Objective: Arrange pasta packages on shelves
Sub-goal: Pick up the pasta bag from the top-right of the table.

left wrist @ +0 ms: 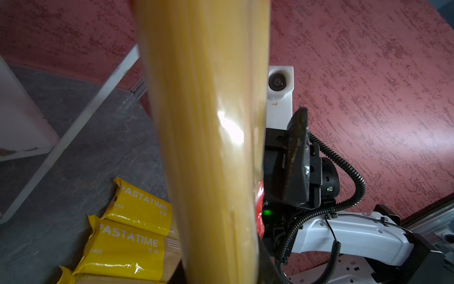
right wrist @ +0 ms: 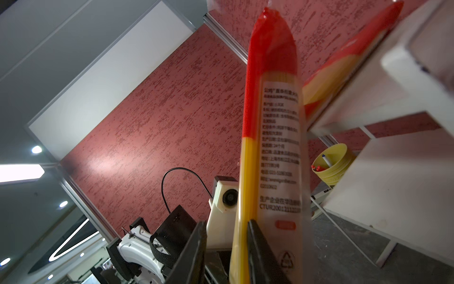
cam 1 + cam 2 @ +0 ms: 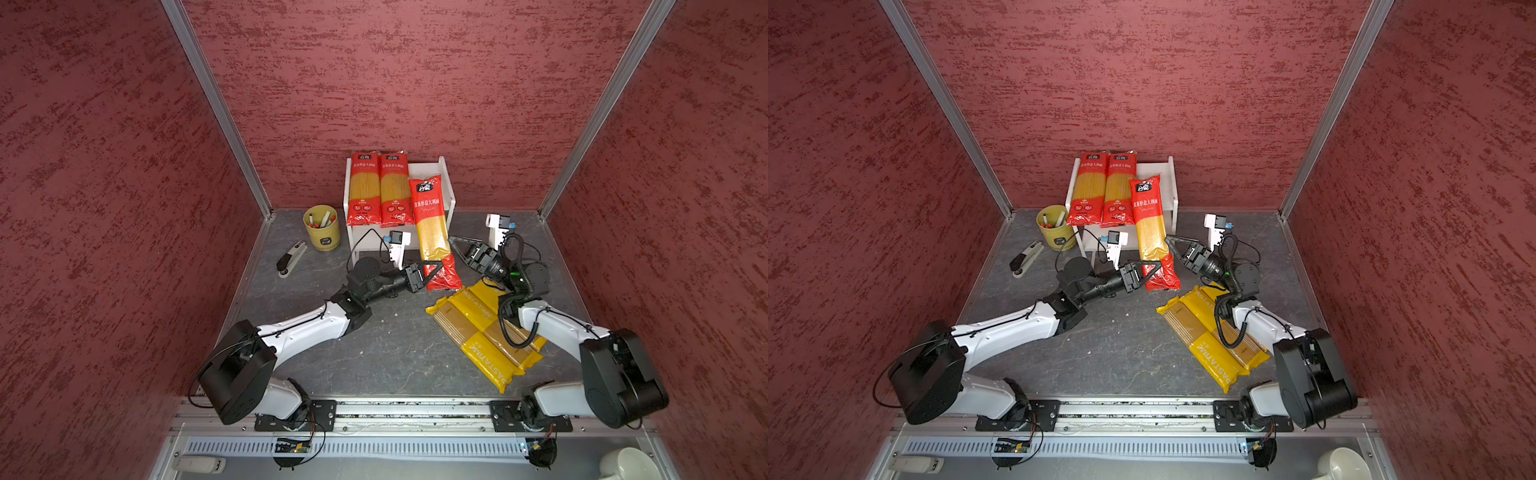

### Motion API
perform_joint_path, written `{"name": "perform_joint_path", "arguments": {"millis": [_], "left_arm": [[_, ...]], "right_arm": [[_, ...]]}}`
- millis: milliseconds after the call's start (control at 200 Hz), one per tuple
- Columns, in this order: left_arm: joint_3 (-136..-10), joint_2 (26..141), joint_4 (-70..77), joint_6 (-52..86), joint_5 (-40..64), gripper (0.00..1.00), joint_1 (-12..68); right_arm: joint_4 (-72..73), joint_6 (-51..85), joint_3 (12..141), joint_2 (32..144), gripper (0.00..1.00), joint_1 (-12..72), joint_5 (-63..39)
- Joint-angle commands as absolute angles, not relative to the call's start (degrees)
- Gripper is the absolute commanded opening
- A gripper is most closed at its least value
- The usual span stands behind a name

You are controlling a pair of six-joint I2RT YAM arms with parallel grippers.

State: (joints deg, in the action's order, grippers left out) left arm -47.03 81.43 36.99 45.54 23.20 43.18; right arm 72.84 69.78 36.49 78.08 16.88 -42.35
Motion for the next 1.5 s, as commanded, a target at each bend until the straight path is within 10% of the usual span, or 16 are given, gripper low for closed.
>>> {"name": "perform_joint_path", "arguments": {"millis": [0, 195, 536, 1082, 1493], "left_arm": [[-51.13, 79.01, 35.82, 44.05, 21.34, 0.12, 43.03], [-55.37, 78.72, 30.51, 45.38, 19.26, 0.11, 41.93], [-64.63, 84.41, 23.06, 55.04, 17.58, 0.16, 39.24], [-67.46, 83.99, 22.17, 55.92, 18.72, 0.51, 39.63], [-60.07, 74.85, 17.48, 49.76, 14.09, 0.73, 41.2]], "right_arm": [[63.68, 64.37, 35.07, 73.31, 0.52, 17.37, -39.54], [41.25, 53.35, 31.3, 65.62, 0.73, 17.37, -35.12], [44.91, 61.48, 27.8, 63.52, 0.76, 18.59, -36.56], [51.56, 65.77, 35.32, 67.76, 0.2, 20.3, -32.85], [52.15, 72.8, 44.13, 71.71, 0.01, 20.26, -28.47]]}}
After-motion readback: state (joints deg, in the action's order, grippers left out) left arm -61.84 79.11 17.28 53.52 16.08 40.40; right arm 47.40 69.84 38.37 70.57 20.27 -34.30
